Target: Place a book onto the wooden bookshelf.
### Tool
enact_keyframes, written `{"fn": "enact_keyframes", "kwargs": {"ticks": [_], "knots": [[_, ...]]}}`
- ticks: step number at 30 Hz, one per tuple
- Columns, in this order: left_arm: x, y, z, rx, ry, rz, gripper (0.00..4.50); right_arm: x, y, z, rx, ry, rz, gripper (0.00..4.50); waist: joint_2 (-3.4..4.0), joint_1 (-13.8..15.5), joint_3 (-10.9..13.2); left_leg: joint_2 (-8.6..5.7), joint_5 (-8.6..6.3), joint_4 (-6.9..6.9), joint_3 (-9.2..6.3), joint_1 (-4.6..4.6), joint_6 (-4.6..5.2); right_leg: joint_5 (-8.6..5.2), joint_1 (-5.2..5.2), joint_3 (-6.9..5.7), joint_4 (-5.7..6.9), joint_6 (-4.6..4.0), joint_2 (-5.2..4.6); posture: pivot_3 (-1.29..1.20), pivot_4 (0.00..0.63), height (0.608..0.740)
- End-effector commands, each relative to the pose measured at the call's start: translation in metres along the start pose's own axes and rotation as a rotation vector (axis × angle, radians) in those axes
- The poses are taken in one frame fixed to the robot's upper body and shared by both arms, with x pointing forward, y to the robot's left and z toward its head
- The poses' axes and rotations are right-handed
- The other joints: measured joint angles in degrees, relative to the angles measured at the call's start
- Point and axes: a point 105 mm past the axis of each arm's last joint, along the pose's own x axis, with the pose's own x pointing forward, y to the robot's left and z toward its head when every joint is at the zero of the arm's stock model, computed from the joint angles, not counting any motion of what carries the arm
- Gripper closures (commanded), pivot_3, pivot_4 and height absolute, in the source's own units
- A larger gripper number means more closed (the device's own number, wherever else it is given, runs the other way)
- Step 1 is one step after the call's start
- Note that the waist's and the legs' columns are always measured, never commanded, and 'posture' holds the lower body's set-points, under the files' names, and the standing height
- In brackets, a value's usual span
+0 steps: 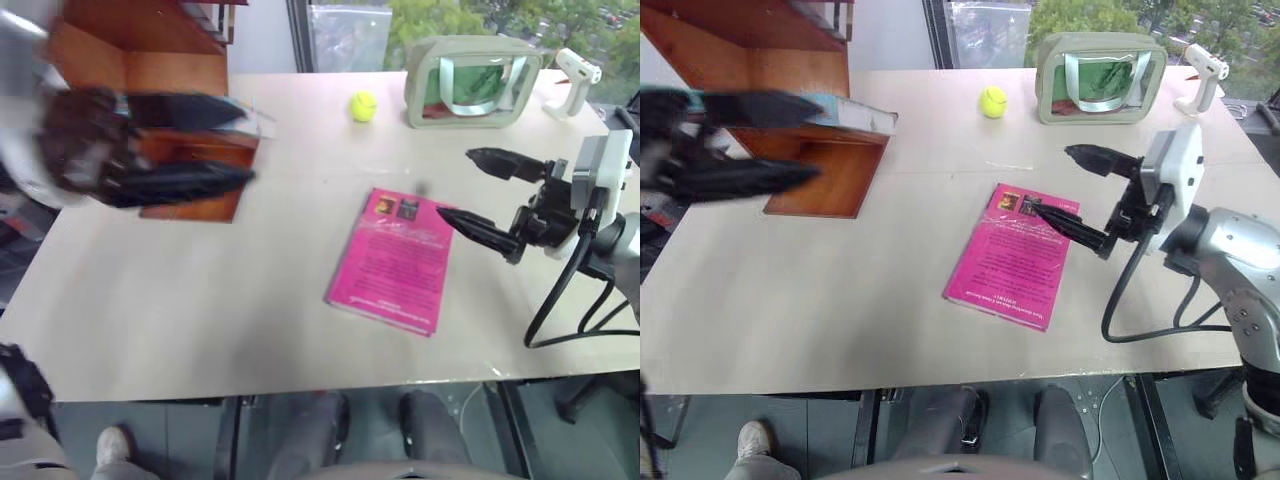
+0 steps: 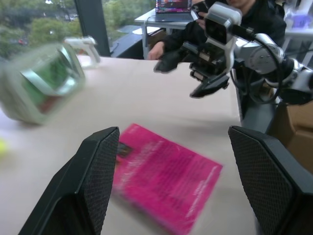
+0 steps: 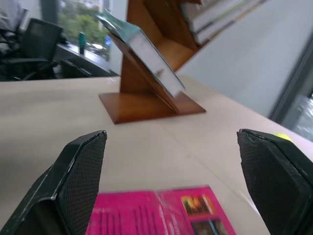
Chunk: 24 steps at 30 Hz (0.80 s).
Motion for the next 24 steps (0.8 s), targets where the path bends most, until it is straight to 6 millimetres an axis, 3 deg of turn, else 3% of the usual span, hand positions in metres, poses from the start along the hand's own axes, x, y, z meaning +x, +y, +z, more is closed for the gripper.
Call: {"fn": "enact_keyframes", "kwargs": {"ticks": [1, 2, 5, 7, 8, 9, 11, 13, 15, 19, 20, 24], "knots": [[0.033, 0.005, -0.052, -0.079, -0.033, 0.118, 0.77, -0.017, 0.001, -0.017, -0.012, 0.135, -0.074, 0.13, 0.02, 0.38, -0.01, 0.02, -0.01, -0.06, 0.07, 0.29, 0.01, -0.01, 0.29, 0.06, -0.04, 0.0, 0.0, 0.0, 0.15, 0.736], [0.041, 0.01, -0.068, -0.129, -0.054, 0.166, 0.77, -0.022, 0.0, -0.027, 0.014, 0.177, -0.111, 0.13, -0.05, 0.55, 0.02, 0.06, -0.02, -0.08, 0.07, 0.26, 0.01, 0.0, 0.31, 0.05, -0.15, 0.0, 0.0, 0.0, 0.15, 0.736], [0.048, 0.013, -0.098, -0.161, -0.031, 0.239, 1.65, -0.031, 0.0, -0.046, -0.019, 0.276, -0.161, 0.13, -0.11, 0.75, 0.03, 0.08, -0.02, -0.02, 0.12, 0.17, 0.01, 0.03, 0.26, 0.08, -0.17, -0.05, 0.04, 0.0, 0.15, 0.736], [0.051, 0.018, -0.111, -0.141, -0.025, 0.285, 2.54, -0.039, 0.004, -0.054, -0.009, 0.31, -0.175, 0.07, -0.05, 0.85, 0.01, 0.08, -0.03, -0.03, 0.2, 0.16, 0.01, 0.03, 0.17, 0.16, -0.13, -0.06, 0.04, 0.0, 0.15, 0.736], [0.052, 0.022, -0.119, -0.133, -0.025, 0.315, 3.22, -0.044, 0.006, -0.059, 0.004, 0.328, -0.189, 0.0, -0.03, 1.09, -0.02, 0.09, -0.03, -0.04, 0.21, 0.17, 0.01, 0.03, 0.17, 0.16, -0.13, -0.05, 0.04, 0.0, 0.15, 0.736], [0.053, 0.022, -0.124, -0.152, -0.025, 0.313, 3.51, -0.049, 0.007, -0.061, 0.024, 0.331, -0.211, 0.0, 0.02, 1.51, -0.06, 0.09, -0.03, -0.07, 0.21, 0.23, 0.01, 0.03, 0.23, 0.15, -0.15, -0.06, 0.04, 0.0, 0.15, 0.736], [0.042, 0.026, -0.134, -0.176, -0.008, 0.312, 3.51, -0.06, 0.014, -0.063, 0.056, 0.353, -0.221, 0.0, 0.03, 2.09, -0.05, 0.11, -0.04, -0.1, 0.21, 0.25, 0.01, 0.03, 0.25, 0.13, -0.19, -0.06, 0.04, 0.0, 0.15, 0.736], [0.031, 0.026, -0.14, -0.171, 0.023, 0.294, 2.95, -0.069, 0.019, -0.063, 0.071, 0.375, -0.229, 0.0, 0.04, 2.12, -0.04, 0.11, -0.05, -0.11, 0.2, 0.2, 0.03, 0.03, 0.21, 0.13, -0.19, -0.06, 0.06, 0.0, 0.15, 0.736], [0.021, 0.029, -0.143, -0.147, 0.061, 0.307, 1.84, -0.079, 0.023, -0.063, 0.076, 0.404, -0.234, 0.0, 0.04, 2.1, -0.04, 0.11, -0.06, -0.1, 0.21, 0.17, 0.05, 0.03, 0.19, 0.13, -0.22, -0.05, 0.07, 0.0, 0.15, 0.736], [0.0, 0.032, -0.152, -0.067, 0.166, 0.318, 0.28, -0.094, 0.03, -0.06, 0.077, 0.453, -0.234, 0.0, 0.05, 2.07, -0.05, 0.13, -0.3, -0.11, 0.2, 0.21, 0.03, 0.03, 0.21, 0.1, -0.29, -0.05, 0.07, 0.0, 0.15, 0.736], [-0.005, 0.031, -0.154, -0.065, 0.188, 0.31, 0.07, -0.096, 0.032, -0.059, 0.077, 0.459, -0.236, 0.0, 0.05, 2.06, -0.05, 0.13, -0.31, -0.11, 0.2, 0.22, 0.04, 0.03, 0.21, 0.1, -0.29, -0.05, 0.07, 0.0, 0.15, 0.736], [-0.012, 0.027, -0.16, -0.057, 0.229, 0.26, 0.07, -0.1, 0.035, -0.058, 0.081, 0.48, -0.237, 0.0, 0.05, 2.09, -0.04, 0.16, -0.34, -0.12, 0.2, 0.23, 0.06, 0.03, 0.23, 0.08, -0.32, -0.05, 0.08, 0.0, 0.15, 0.736]]}}
